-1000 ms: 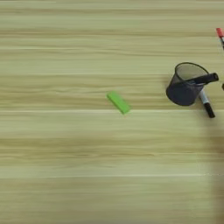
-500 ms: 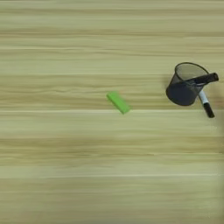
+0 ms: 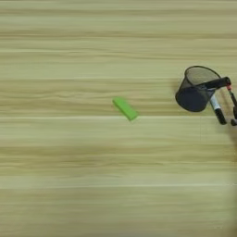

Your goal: Move the objects on the table

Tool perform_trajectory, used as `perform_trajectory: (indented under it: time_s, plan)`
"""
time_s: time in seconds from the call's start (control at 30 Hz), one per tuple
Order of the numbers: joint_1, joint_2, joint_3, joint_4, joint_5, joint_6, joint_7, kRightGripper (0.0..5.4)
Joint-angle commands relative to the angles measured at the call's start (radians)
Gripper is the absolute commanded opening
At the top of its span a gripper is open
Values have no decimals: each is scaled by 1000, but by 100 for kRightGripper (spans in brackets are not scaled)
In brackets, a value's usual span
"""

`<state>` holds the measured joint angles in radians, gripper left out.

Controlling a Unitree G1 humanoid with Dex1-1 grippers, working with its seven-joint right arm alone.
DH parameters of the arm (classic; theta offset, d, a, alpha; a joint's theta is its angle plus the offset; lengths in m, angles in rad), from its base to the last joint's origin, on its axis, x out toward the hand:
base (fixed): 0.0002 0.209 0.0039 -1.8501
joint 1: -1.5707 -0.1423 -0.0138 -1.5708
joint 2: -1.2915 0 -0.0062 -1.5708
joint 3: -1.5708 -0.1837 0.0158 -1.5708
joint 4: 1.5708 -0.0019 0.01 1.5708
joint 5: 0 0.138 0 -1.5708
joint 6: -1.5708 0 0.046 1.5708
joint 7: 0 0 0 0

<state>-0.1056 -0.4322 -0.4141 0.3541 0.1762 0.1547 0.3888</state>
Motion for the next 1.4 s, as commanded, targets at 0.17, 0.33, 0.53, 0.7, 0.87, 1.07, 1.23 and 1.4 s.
perform_trajectory:
  time_s: [0.17,0.33,0.53,0.7,0.87,1.07,1.23,1.4]
  plan:
    - [-81,-71,7,72,-2,-60,4,73]
    - [-97,-81,17,134,-16,-74,-8,73]
    - [-101,-79,23,143,-11,-87,2,72]
    - [-99,-78,27,137,-9,-87,4,72]
    - [-93,-77,30,122,-6,-88,3,76]
    - [-75,-76,23,59,-1,-73,-7,156]
    - [-59,-55,16,-18,9,-65,-28,218]
    - [-52,-39,-2,-87,19,-66,-77,287]
